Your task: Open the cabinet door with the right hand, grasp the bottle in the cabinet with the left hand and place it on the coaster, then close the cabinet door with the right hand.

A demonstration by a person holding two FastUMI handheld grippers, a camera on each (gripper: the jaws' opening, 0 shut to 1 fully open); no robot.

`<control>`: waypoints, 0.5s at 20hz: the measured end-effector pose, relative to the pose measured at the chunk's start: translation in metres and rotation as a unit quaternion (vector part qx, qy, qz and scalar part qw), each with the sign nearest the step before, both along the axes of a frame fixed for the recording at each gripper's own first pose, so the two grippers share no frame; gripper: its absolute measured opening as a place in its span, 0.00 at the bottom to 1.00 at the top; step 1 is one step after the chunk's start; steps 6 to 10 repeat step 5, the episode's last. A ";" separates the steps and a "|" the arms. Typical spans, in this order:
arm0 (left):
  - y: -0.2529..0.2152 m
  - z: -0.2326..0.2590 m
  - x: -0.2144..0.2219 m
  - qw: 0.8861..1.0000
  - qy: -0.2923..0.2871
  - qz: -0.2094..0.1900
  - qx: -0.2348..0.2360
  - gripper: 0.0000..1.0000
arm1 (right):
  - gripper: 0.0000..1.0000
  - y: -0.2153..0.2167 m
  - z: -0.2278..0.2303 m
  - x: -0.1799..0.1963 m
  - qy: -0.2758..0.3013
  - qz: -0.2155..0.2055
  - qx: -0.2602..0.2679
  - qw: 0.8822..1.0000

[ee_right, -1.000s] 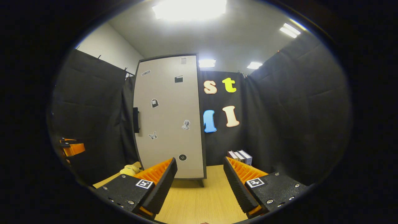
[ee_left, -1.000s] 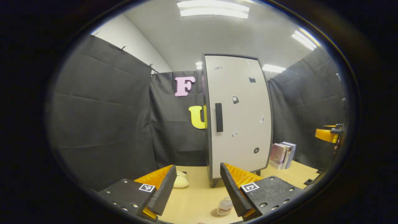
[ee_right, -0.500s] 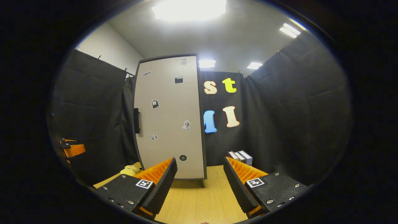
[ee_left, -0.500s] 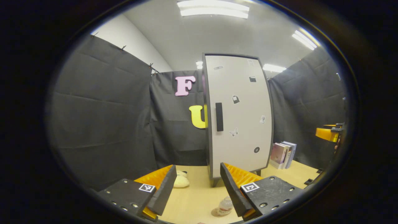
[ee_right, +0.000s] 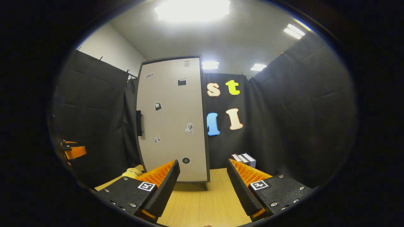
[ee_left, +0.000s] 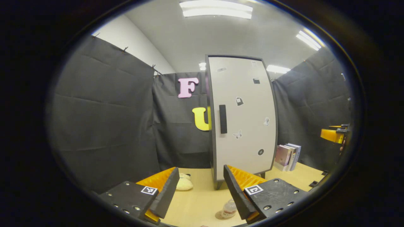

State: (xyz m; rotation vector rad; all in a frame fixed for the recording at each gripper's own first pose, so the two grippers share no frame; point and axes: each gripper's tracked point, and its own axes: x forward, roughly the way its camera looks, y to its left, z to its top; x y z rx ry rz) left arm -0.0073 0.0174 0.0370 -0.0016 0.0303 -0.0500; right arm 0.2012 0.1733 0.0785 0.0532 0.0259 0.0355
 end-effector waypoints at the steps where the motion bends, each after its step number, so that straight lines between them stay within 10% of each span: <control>1: 0.001 0.001 -0.001 1.000 -0.001 0.000 0.000 0.84 | 0.93 0.000 0.000 0.000 -0.001 0.000 0.001 1.000; 10: 0.002 0.001 -0.004 1.000 -0.002 0.001 -0.001 0.84 | 0.93 0.001 0.001 0.000 -0.003 0.000 0.001 1.000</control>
